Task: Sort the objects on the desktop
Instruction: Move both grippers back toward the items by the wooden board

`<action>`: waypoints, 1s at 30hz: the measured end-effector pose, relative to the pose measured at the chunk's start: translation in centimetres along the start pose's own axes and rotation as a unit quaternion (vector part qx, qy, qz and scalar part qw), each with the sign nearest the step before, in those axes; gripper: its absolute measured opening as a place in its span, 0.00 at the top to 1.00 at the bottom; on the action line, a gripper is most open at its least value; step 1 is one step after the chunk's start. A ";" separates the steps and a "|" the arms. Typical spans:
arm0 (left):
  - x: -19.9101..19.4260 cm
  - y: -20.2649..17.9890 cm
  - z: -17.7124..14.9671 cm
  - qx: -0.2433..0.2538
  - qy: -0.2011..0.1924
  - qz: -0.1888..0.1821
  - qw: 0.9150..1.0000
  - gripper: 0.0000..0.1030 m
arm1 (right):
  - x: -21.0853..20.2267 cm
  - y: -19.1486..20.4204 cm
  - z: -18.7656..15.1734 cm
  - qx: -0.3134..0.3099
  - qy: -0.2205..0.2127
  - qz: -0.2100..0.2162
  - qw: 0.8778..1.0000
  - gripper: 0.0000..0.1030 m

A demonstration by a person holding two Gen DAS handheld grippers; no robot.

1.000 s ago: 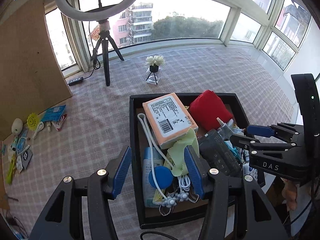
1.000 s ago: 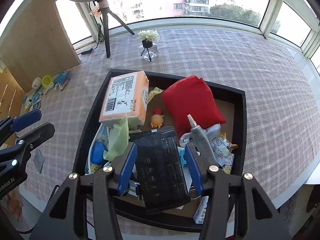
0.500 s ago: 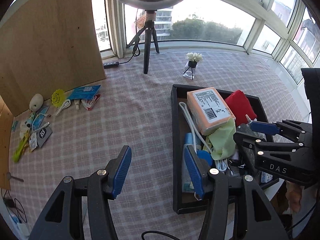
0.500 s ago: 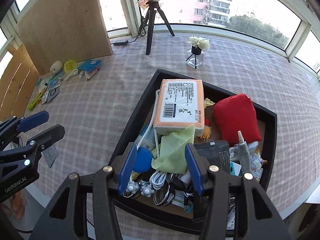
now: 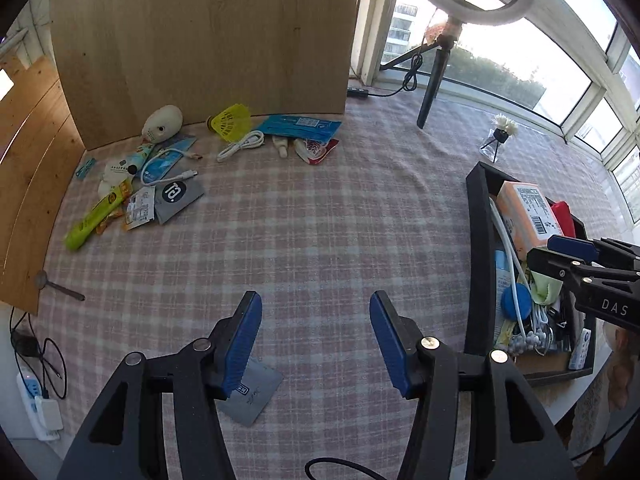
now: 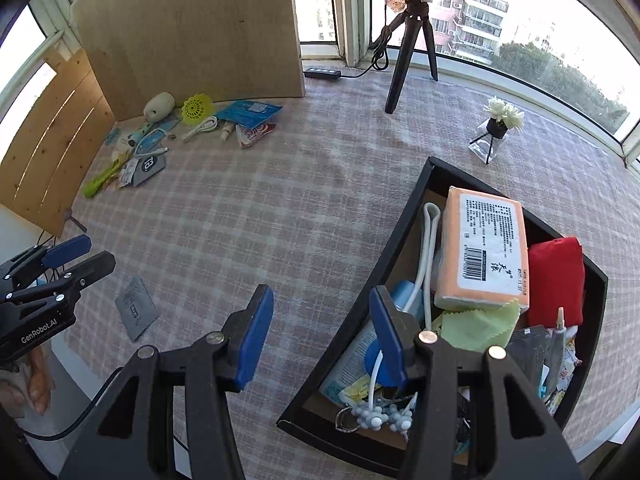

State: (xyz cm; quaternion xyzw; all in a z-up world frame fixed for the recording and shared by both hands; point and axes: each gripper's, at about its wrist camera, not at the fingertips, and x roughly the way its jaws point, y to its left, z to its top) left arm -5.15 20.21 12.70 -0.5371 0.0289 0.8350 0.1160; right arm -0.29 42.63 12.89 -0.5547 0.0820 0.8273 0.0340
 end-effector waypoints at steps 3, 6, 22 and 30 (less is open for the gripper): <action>-0.1 3.6 -0.1 -0.026 0.000 0.012 1.000 0.48 | 0.5 1.7 0.8 -0.008 0.001 0.004 1.000 0.52; -0.3 7.1 -0.1 -0.047 -0.001 0.022 0.999 0.48 | 1.0 3.2 1.6 -0.015 0.002 0.009 1.000 0.52; -1.2 20.6 1.9 -0.109 -0.007 0.071 0.991 0.48 | 2.9 10.6 7.3 -0.055 -0.001 0.021 0.998 0.52; 0.1 24.3 7.3 -0.111 -0.014 0.070 0.991 0.48 | 4.8 14.3 13.6 -0.067 -0.014 0.043 0.997 0.52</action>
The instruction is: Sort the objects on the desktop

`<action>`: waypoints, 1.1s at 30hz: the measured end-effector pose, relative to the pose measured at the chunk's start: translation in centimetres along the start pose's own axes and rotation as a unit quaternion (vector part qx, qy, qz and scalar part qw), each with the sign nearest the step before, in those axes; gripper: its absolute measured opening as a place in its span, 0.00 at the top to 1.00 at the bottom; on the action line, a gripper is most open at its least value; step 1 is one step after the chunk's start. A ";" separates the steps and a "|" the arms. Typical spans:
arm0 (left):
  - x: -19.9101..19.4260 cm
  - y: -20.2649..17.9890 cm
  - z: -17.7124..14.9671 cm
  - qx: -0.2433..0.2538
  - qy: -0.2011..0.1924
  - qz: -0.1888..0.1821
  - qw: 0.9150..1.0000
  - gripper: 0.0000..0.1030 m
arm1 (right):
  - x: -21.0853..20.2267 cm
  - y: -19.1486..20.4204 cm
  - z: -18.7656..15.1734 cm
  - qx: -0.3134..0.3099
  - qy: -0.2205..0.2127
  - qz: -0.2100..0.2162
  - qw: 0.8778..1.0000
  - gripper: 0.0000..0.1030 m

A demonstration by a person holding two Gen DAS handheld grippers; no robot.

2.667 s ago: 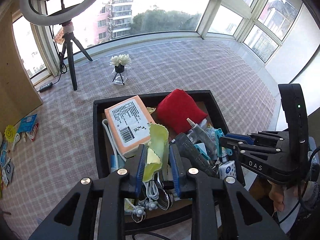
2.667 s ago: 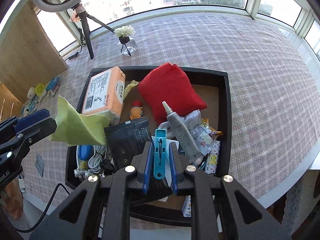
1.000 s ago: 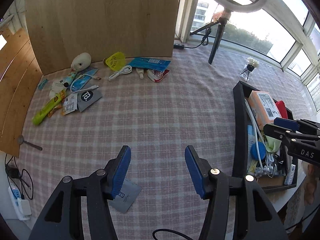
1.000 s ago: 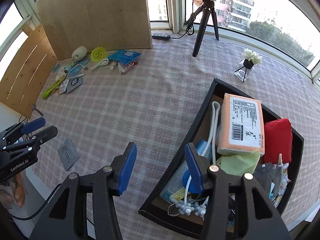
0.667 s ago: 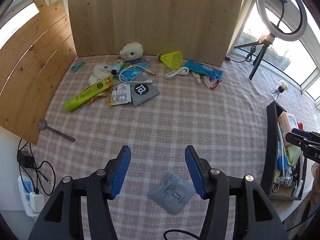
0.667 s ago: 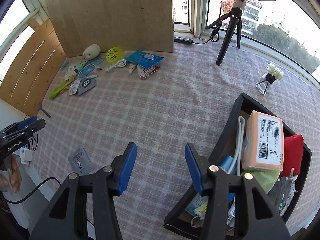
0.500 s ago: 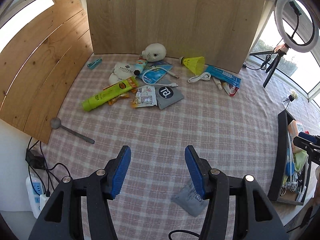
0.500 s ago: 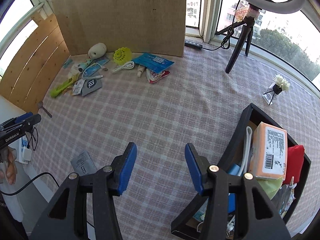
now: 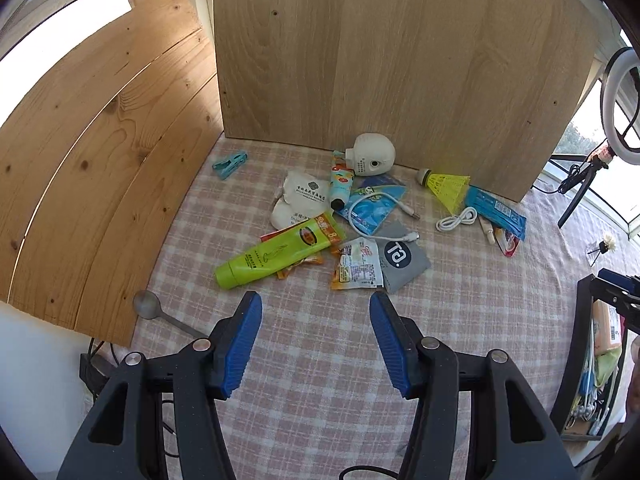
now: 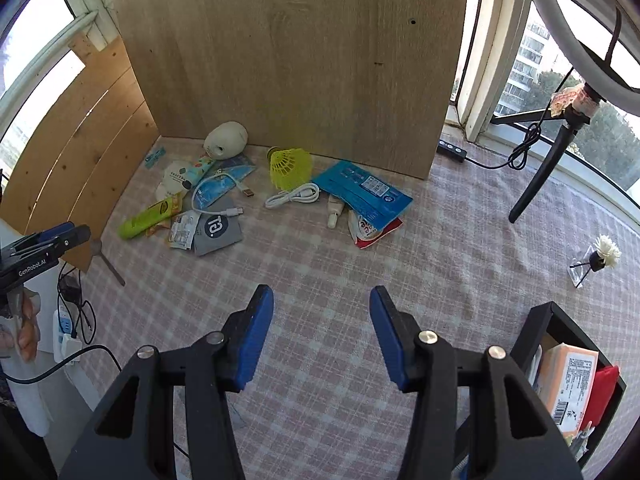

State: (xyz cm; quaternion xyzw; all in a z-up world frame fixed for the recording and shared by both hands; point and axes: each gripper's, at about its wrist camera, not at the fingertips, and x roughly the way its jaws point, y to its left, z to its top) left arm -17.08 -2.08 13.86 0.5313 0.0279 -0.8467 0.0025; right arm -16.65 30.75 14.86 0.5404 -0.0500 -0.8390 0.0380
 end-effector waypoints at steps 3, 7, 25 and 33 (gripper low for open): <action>1.7 -0.1 2.5 0.007 0.003 0.001 1.000 0.48 | 2.0 0.9 2.7 -0.006 0.002 0.005 1.000 0.52; 4.5 -0.6 5.6 0.020 0.011 -0.008 1.000 0.48 | 5.7 1.9 5.7 -0.006 0.017 0.010 1.000 0.52; 17.0 -3.2 14.9 0.003 0.042 -0.065 0.997 0.47 | 18.3 6.5 11.8 0.011 0.058 0.024 0.998 0.69; 18.5 -0.2 14.6 -0.061 0.031 -0.096 0.993 0.44 | 20.6 6.3 12.0 0.018 0.064 0.032 0.997 0.76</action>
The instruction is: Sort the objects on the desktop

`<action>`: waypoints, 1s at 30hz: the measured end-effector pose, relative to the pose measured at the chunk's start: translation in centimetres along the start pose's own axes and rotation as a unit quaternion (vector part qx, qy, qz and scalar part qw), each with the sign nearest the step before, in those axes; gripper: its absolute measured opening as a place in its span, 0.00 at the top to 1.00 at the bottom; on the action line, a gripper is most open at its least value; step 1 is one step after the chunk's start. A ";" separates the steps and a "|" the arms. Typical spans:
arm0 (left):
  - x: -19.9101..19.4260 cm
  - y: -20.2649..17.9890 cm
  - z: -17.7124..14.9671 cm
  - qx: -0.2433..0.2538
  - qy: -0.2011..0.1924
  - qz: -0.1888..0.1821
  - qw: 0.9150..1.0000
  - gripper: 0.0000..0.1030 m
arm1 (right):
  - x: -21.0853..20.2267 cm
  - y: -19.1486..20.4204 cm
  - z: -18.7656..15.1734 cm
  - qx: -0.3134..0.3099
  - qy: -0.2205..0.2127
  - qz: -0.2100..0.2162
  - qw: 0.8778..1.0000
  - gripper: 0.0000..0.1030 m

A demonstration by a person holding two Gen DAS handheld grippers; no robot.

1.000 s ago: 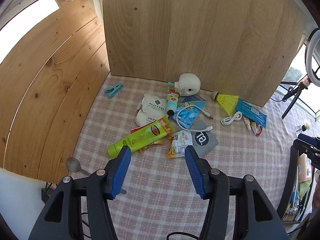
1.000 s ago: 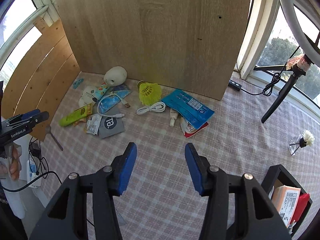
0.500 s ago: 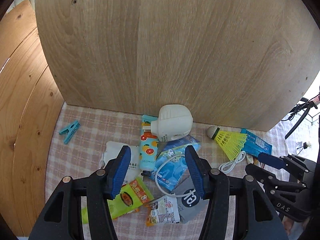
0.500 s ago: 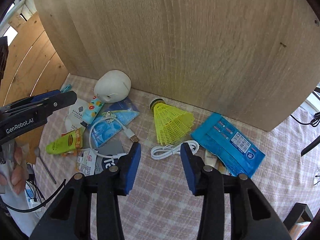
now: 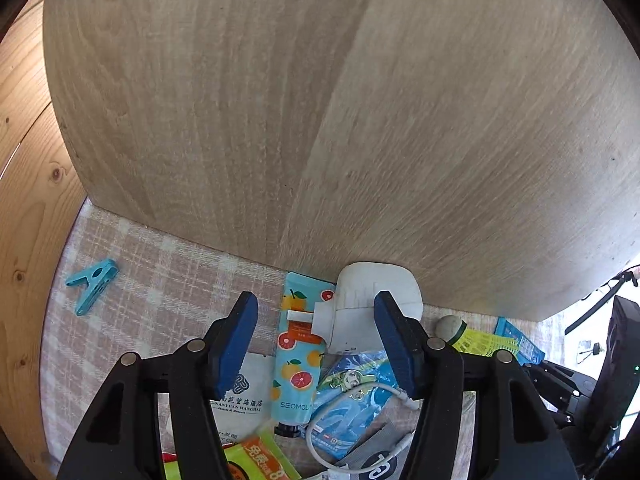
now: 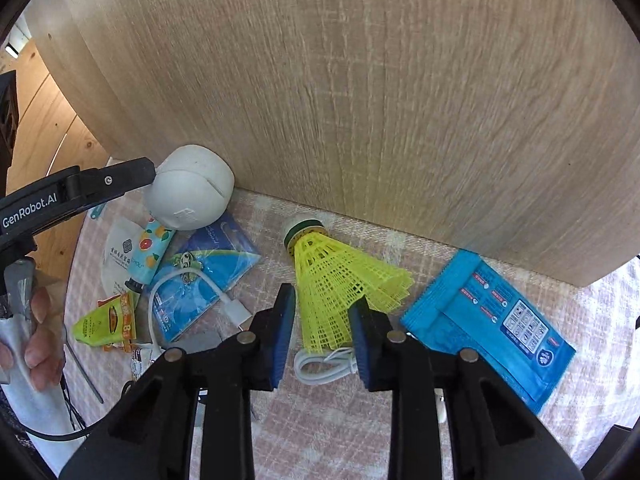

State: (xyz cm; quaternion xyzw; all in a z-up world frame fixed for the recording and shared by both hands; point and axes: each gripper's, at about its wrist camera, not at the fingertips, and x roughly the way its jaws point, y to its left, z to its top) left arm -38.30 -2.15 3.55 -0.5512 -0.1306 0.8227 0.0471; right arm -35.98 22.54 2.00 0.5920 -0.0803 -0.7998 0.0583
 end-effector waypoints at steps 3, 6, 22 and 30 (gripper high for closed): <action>0.1 2.3 -0.2 -0.043 0.001 -0.011 0.999 0.44 | 0.6 0.0 0.1 0.004 0.000 0.006 1.000 0.80; 1.2 3.8 -0.3 -0.072 0.023 -0.011 0.997 0.44 | 1.1 0.1 0.3 0.008 0.001 0.008 1.000 0.83; 3.6 -1.3 -2.4 0.003 0.053 -0.052 0.997 0.56 | 1.7 2.3 1.2 0.003 -0.005 0.024 1.000 0.90; 3.3 -5.4 -6.1 0.083 0.079 -0.056 0.992 0.78 | 1.3 3.4 -0.5 -0.029 0.014 0.032 0.999 0.94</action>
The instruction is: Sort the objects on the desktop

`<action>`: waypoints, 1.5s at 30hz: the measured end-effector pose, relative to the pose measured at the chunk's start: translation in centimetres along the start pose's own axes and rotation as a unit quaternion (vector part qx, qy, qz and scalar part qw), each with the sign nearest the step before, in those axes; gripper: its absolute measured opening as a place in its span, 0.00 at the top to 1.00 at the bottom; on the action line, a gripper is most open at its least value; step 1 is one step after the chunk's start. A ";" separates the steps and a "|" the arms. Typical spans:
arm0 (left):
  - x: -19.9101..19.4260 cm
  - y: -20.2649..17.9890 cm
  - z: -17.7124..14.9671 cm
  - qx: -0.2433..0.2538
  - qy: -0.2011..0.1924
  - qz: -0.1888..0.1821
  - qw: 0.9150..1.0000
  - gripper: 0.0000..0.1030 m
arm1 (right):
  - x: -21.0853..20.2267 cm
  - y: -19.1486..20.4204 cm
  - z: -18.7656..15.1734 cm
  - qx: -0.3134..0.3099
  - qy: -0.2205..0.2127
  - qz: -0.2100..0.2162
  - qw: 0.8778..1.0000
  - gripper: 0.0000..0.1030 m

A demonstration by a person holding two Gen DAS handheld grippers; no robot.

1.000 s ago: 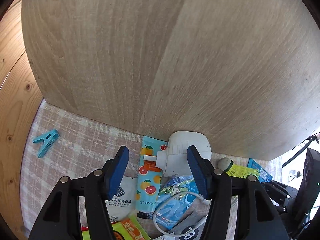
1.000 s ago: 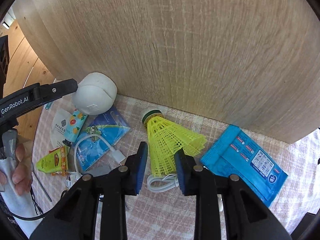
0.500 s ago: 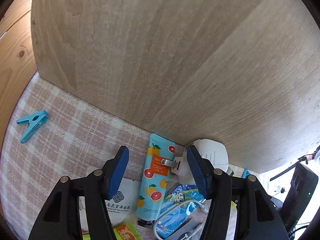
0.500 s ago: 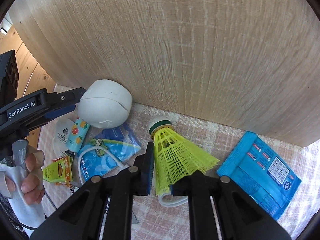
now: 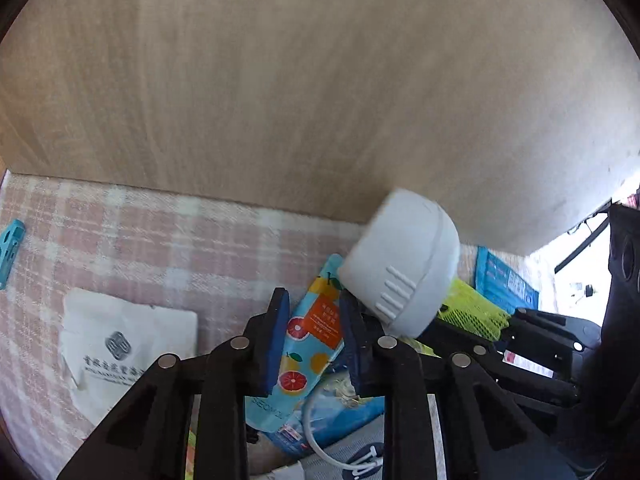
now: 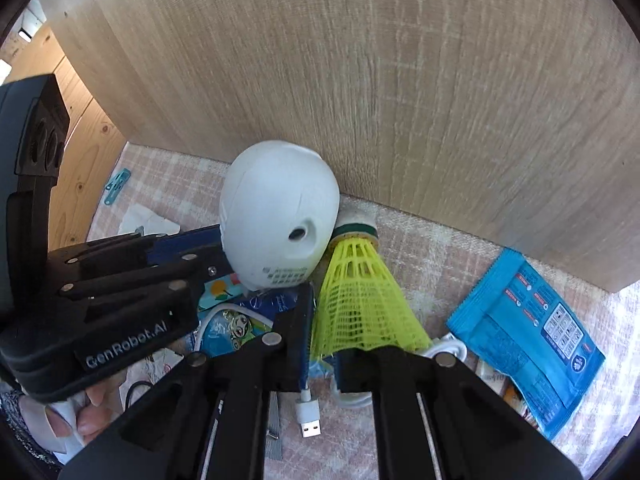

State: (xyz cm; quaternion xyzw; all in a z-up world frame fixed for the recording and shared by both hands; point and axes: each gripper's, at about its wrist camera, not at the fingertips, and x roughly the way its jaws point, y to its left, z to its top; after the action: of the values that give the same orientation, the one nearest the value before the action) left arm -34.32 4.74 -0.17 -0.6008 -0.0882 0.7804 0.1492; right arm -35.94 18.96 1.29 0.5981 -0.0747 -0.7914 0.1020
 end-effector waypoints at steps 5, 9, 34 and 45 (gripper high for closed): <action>0.1 -3.0 -3.2 0.029 0.013 -0.004 0.999 0.85 | -0.3 -2.1 -3.4 0.009 0.024 0.020 0.999 0.96; -0.1 -5.2 -6.9 0.053 0.032 -0.014 0.998 0.85 | -0.7 -2.7 -7.1 -0.005 0.036 0.017 0.999 0.98; -6.7 -6.1 -11.0 0.044 0.006 -0.005 0.999 0.72 | -9.0 -6.3 -12.7 0.035 0.000 0.020 0.999 0.87; -5.1 -4.8 -3.3 -0.038 -0.027 -0.025 0.999 0.61 | -11.6 -10.4 -7.7 0.085 -0.016 0.038 0.996 0.83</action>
State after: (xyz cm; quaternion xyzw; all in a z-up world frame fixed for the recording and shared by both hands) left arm -29.33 7.44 5.11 -0.5826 -0.1365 0.7881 0.1439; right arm -26.27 32.00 7.46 0.5882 -0.1655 -0.7875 0.0797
